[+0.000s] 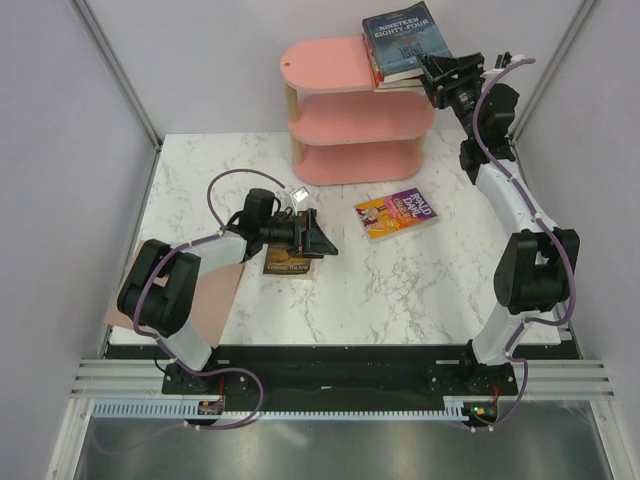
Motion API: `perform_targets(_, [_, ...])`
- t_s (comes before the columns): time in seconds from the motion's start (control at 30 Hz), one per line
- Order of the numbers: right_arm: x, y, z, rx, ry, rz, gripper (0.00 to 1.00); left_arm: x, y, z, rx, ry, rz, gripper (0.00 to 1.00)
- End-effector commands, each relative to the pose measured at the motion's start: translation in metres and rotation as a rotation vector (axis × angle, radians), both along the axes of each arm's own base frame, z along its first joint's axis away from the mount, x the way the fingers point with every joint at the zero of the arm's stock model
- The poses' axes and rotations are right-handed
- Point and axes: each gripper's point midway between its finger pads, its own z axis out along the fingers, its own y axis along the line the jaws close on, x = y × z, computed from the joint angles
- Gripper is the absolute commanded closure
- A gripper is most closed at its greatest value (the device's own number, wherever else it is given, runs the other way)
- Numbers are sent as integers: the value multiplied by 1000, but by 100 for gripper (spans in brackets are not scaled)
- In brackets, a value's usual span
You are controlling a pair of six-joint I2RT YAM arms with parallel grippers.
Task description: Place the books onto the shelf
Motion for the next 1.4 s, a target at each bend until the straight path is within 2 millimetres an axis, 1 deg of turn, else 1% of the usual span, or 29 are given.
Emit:
perform_targets(0.0, [-29, -2, 55, -20, -135, -2, 28, 2, 1, 15, -6, -86, -13, 0])
perform_targets(0.03, [-28, -3, 50, -28, -102, -7, 24, 2, 1, 15, -6, -86, -13, 0])
perform_targets(0.07, [-30, -3, 49, -42, -97, -10, 17, 2, 2, 15, -6, -85, -11, 0])
perform_targets(0.1, [-35, -3, 52, -50, -97, -8, 14, 2, 1, 14, -6, -81, -14, 0])
perform_targets(0.13, [-36, -2, 48, -55, -79, -4, 11, 2, 1, 15, -7, -84, -14, 0])
perform_targets(0.17, [-38, -2, 47, -57, -72, -1, 5, 1, 1, 14, -6, -80, -15, 0])
perform_targets(0.2, [-41, -1, 45, -61, -64, 3, 2, 2, 1, 15, -7, -86, -14, 0])
perform_targets(0.3, [-46, 2, 38, -77, -33, 17, 2, 1, 2, 15, -6, -86, -13, 0])
perform_targets(0.4, [-46, 4, 32, -96, -13, 35, 2, 1, 2, 13, -4, -84, -16, 0])
perform_targets(0.43, [-44, 5, 26, -107, 9, 42, 2, 0, 2, 13, -4, -81, -17, 0])
perform_targets(0.5, [-40, 11, 24, -120, 25, 74, 2, 1, 2, 11, -1, -77, -15, 0])
perform_targets(0.53, [-37, 13, 17, -128, 54, 87, 2, 1, 2, 11, -2, -79, -16, 0])
perform_targets(0.6, [-32, 17, 13, -134, 70, 119, 2, 1, 3, 10, 0, -76, -15, 0])
perform_targets(0.7, [-30, 20, 3, -133, 99, 142, 2, 1, 3, 10, 1, -77, -14, 0])
perform_targets(0.83, [-38, 19, -5, -163, 102, 132, 2, -2, 3, 8, 4, -71, -18, 0])
perform_targets(0.9, [-46, 18, -2, -182, 92, 123, 2, -2, 3, 5, 6, -67, -18, 0])
perform_targets(1.1, [-59, 11, -2, -210, 100, 106, 2, -2, 4, 1, 11, -60, -16, 0])
perform_targets(1.2, [-66, 4, -1, -217, 95, 84, 20, -3, 4, 0, 12, -57, -18, 0])
perform_targets(1.23, [-67, 2, -1, -221, 94, 75, 41, -3, 4, -1, 12, -57, -20, 0])
perform_targets(1.27, [-70, -2, -1, -220, 95, 63, 47, -3, 4, -1, 12, -56, -19, 0])
perform_targets(1.3, [-70, -5, -1, -218, 96, 50, 51, -3, 4, -1, 10, -57, -21, 0])
perform_targets(1.33, [-70, -6, -2, -219, 98, 46, 57, -3, 4, -2, 12, -54, -21, 0])
perform_targets(1.37, [-69, -10, -2, -219, 98, 36, 60, -4, 4, -3, 11, -52, -22, 0])
